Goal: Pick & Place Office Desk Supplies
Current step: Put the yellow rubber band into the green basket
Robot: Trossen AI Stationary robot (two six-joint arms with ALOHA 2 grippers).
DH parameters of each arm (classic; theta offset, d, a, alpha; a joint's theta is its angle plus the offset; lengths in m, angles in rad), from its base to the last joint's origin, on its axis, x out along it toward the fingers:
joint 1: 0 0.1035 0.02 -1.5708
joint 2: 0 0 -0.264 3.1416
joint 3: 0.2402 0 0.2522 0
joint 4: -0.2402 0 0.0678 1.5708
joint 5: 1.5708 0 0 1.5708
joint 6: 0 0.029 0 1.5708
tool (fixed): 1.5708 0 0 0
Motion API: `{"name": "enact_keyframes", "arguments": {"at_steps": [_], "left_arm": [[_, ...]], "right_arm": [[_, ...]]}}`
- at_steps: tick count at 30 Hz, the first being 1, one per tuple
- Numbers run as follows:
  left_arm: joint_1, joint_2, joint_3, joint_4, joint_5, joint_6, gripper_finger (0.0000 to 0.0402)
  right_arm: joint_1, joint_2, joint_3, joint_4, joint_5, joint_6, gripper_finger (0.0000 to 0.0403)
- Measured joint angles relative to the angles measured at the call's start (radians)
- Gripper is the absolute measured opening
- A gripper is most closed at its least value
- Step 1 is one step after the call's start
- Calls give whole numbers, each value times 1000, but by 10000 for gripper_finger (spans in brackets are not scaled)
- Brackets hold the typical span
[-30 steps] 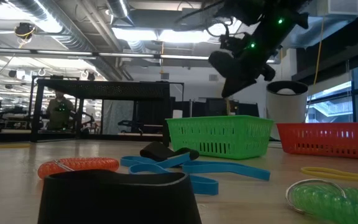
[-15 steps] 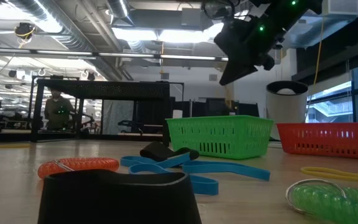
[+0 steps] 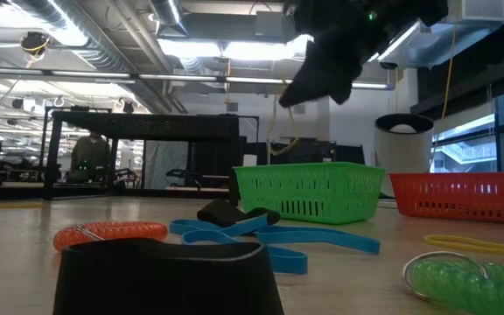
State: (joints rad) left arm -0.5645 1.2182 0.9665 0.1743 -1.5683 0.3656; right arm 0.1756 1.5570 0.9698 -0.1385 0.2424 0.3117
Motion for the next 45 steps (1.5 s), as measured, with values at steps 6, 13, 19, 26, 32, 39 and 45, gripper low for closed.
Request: {"name": "enact_keyframes", "arguments": {"at_steps": [6, 13, 19, 26, 32, 39, 45], "left_arm": [[0, 0, 0, -60, 78, -68, 132], [0, 1, 0, -75, 127, -91, 132], [-4, 1, 0, -108, 127, -131, 132], [-25, 1, 0, -314, 187, -393, 132], [-6, 1, 0, -493, 525, -679, 132], [39, 1, 0, -889, 833, -1149, 134], [62, 41, 0, -1213, 1083, -1444, 167]], "right_arm": [[2, 79, -2, -2, -31, 80, 10], [6, 149, -2, 10, -97, 147, 10], [6, 156, -2, 10, -74, 182, 30], [5, 156, -2, 1, -75, 182, 86], [5, 156, -2, -5, -78, 174, 146], [1, 109, -2, -12, -78, 168, 189], [-4, 60, -1, 17, -66, 175, 192]]}}
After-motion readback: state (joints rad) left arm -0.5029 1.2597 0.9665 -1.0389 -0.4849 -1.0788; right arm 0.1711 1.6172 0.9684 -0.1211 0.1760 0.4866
